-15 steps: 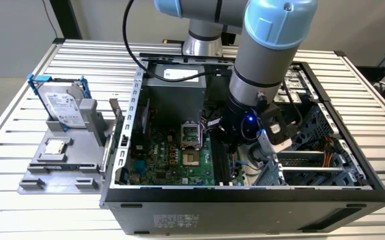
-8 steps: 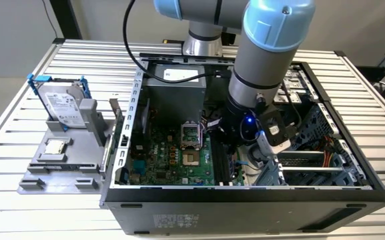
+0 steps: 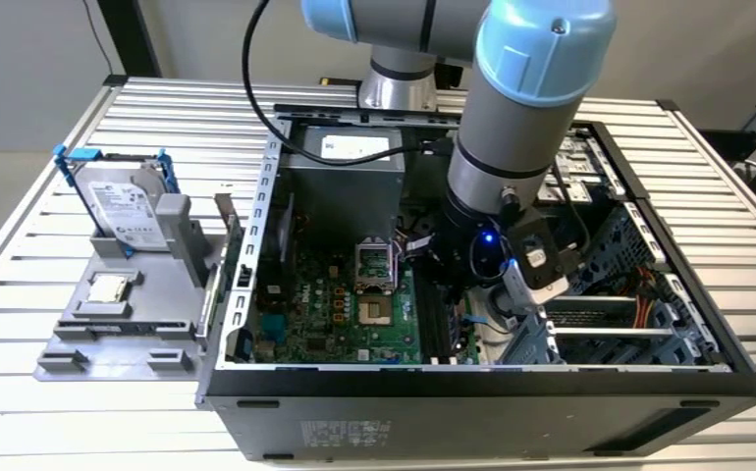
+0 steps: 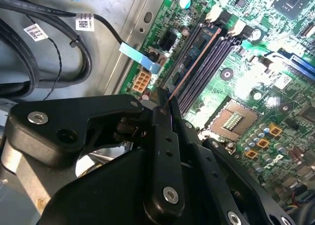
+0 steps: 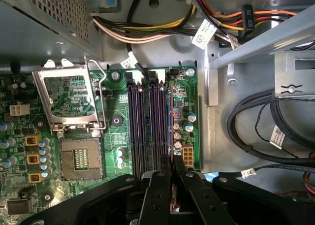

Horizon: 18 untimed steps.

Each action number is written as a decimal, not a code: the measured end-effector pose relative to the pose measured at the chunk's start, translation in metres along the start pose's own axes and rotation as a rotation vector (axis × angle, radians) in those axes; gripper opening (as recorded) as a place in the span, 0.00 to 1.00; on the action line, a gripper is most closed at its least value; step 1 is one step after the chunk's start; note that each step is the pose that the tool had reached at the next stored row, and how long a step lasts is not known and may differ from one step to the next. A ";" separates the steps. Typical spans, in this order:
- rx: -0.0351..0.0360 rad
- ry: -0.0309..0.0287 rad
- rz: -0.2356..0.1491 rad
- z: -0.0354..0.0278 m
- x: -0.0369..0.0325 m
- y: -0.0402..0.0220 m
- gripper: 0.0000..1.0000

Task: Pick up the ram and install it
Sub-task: 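Press down the ram until it locks into place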

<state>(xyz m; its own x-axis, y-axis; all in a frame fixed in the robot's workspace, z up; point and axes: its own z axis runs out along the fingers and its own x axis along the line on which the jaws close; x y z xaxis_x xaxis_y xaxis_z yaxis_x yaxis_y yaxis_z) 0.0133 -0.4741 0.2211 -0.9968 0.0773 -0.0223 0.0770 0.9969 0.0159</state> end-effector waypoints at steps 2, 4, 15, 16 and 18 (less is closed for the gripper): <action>0.0002 0.0001 0.000 0.0005 0.0000 -0.0001 0.00; 0.0003 0.0001 0.000 0.0006 0.0000 -0.0001 0.00; -0.0006 0.0006 -0.028 0.0009 0.0001 0.0000 0.00; -0.0007 0.0006 -0.031 0.0009 0.0000 0.0000 0.00; -0.0008 0.0007 -0.037 0.0009 0.0000 0.0000 0.00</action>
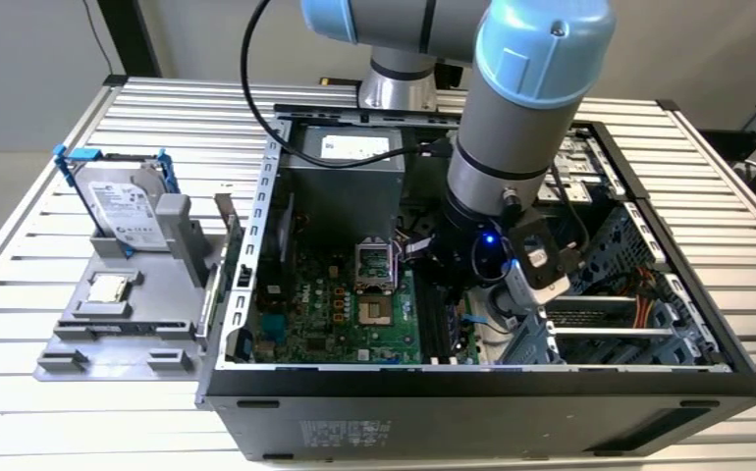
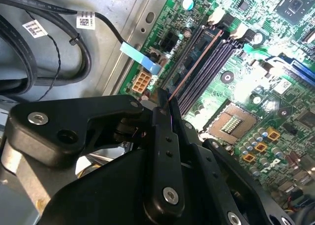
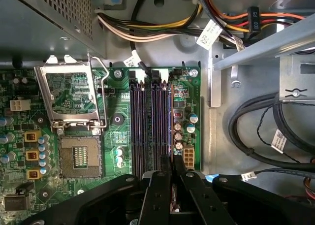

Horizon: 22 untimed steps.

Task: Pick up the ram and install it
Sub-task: 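Press down the ram until it locks into place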

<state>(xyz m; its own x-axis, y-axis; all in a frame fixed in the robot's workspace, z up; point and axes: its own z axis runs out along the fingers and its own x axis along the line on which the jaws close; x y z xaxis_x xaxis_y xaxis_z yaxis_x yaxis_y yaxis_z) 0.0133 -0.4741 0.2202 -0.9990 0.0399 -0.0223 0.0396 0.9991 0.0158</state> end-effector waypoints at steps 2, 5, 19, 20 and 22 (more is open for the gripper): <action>-0.0001 0.0000 -0.002 0.0000 0.0000 0.0000 0.00; -0.0003 0.0001 -0.009 0.0000 0.0004 -0.0004 0.00; -0.0008 0.0007 -0.039 0.0051 0.0007 -0.0005 0.00; -0.0008 0.0006 -0.039 0.0060 0.0007 -0.0003 0.00; -0.0007 0.0006 -0.039 0.0065 0.0007 -0.0004 0.00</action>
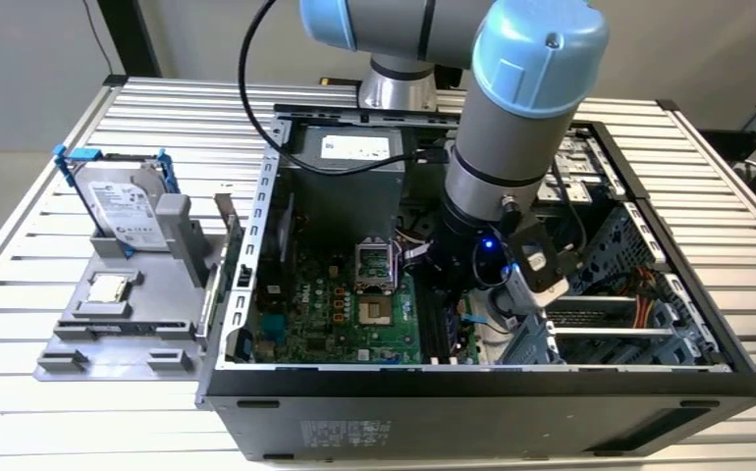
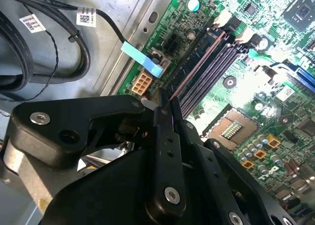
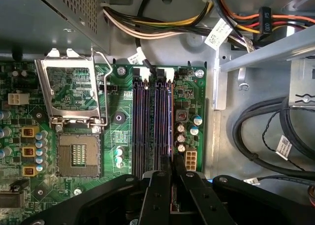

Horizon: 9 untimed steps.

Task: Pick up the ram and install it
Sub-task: 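Press down the ram until it locks into place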

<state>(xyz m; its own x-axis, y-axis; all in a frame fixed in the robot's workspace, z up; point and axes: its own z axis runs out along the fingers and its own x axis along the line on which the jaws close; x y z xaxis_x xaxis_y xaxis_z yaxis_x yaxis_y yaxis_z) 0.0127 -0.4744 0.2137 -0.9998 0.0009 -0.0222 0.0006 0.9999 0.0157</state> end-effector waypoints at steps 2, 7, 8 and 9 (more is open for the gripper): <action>0.0001 0.0000 0.000 0.0000 0.0000 0.0000 0.00; -0.0001 0.0000 0.000 0.0001 0.0000 0.0000 0.00; 0.0000 -0.0002 0.000 0.0001 -0.0001 0.0001 1.00; -0.0001 -0.0002 0.000 0.0001 -0.0001 0.0001 1.00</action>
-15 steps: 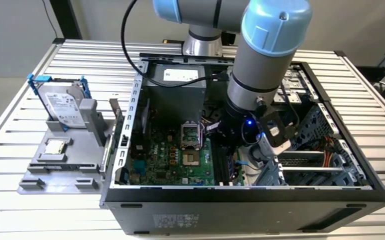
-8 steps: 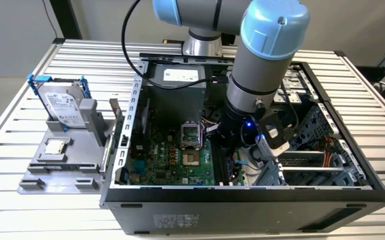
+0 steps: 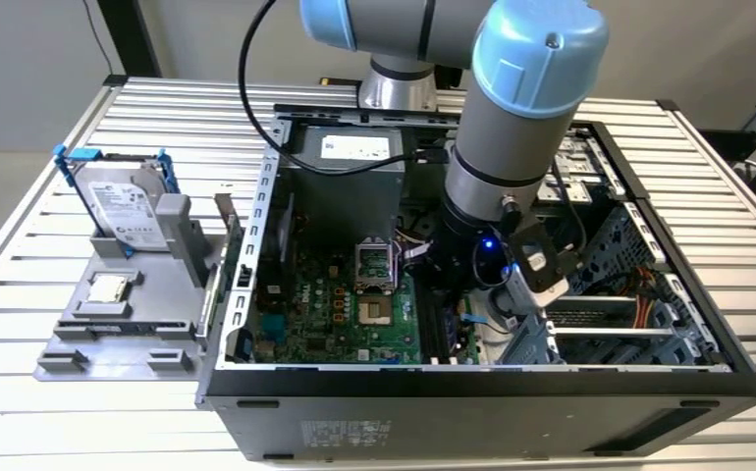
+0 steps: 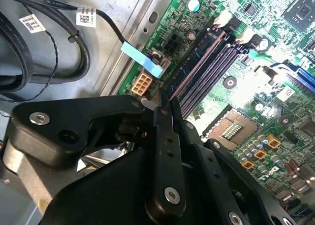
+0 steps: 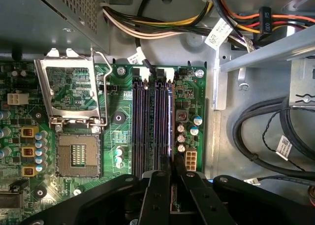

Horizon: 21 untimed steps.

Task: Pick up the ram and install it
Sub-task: 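Press down the ram until it locks into place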

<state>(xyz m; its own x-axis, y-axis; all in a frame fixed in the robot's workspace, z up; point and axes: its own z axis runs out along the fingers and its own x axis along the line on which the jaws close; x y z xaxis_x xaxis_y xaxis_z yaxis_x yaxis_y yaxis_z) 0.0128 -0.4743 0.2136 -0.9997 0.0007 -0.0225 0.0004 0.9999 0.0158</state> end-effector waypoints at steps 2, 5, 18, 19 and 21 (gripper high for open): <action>-0.0002 0.0002 0.000 0.0000 0.0000 0.0000 1.00; -0.0030 0.0001 0.008 -0.0057 0.0000 0.0000 1.00; -0.0014 0.0003 0.009 -0.0318 -0.0005 0.0005 0.00; -0.0014 0.0004 0.009 -0.0318 -0.0005 0.0005 0.00; -0.0014 0.0003 0.009 -0.0318 -0.0005 0.0005 0.00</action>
<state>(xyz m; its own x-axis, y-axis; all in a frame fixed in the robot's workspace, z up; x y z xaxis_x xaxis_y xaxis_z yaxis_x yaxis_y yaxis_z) 0.0126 -0.4743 0.2454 -0.9997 0.0094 -0.0220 0.0090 0.9998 0.0174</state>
